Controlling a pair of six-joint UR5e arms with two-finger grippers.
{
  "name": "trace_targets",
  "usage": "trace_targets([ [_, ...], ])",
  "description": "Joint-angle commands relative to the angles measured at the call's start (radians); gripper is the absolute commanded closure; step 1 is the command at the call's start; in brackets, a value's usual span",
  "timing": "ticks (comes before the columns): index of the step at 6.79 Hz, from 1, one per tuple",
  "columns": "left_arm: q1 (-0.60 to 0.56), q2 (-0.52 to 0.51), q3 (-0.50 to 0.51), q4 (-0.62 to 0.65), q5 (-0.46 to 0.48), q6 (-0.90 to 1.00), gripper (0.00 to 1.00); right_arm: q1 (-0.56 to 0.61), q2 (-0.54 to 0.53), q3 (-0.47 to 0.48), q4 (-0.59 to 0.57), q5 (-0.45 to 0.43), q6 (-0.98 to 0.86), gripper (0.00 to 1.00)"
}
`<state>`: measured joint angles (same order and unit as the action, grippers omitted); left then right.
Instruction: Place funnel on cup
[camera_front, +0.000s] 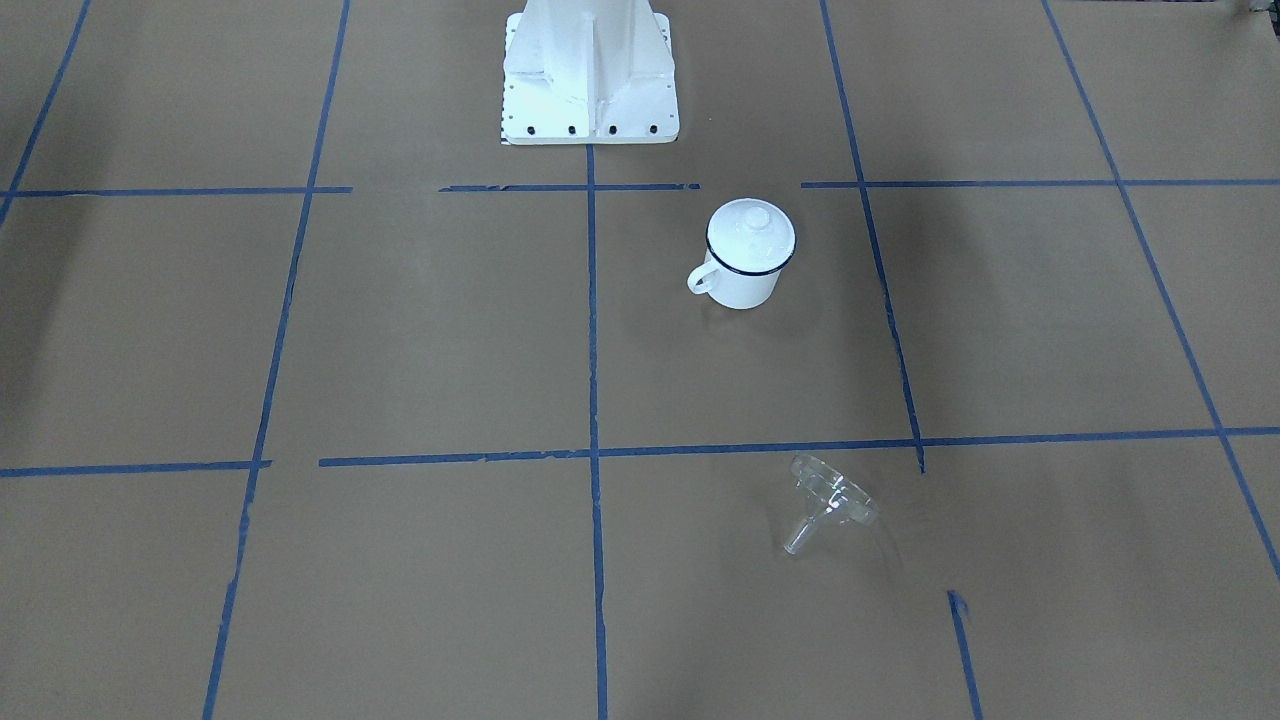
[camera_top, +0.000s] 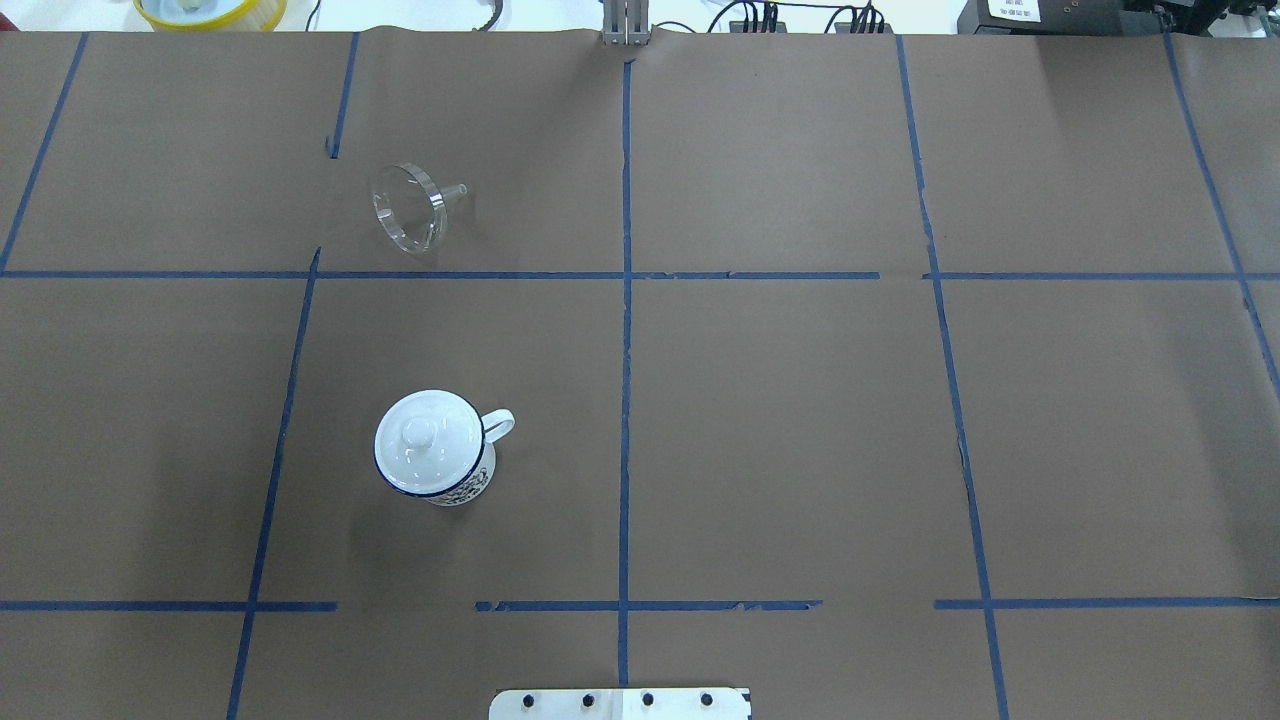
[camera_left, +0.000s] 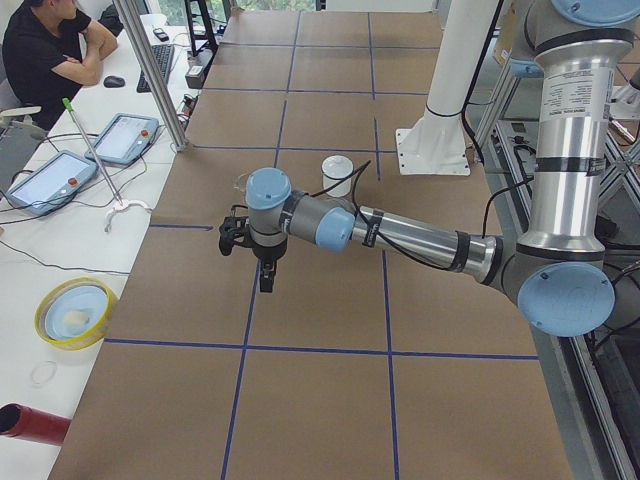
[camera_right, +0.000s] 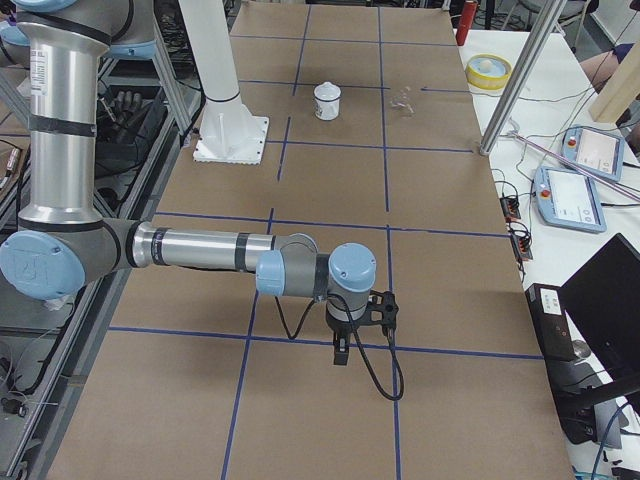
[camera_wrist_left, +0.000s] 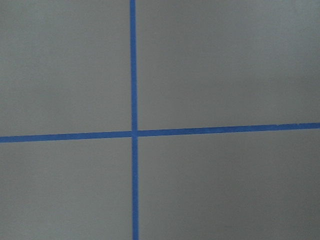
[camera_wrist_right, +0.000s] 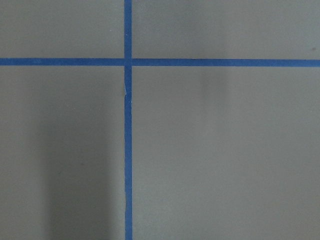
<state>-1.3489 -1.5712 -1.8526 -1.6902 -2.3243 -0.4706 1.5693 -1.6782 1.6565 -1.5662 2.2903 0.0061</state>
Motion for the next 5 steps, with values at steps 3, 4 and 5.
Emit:
trace_targets([
  [3, 0.375, -0.246, -0.12, 0.003, 0.072, -0.765, 0.0, 0.0, 0.0, 0.0, 0.0, 0.0, 0.0, 0.0],
  [4, 0.434, -0.298, -0.146, 0.006, 0.1, -0.868, 0.02, 0.0, 0.0, -0.001, 0.0, 0.0, 0.0, 0.0],
  [5, 0.527, -0.331, -0.163, 0.026, 0.133, -0.978, 0.02, 0.0, 0.0, 0.0, 0.0, 0.0, 0.0, 0.0],
])
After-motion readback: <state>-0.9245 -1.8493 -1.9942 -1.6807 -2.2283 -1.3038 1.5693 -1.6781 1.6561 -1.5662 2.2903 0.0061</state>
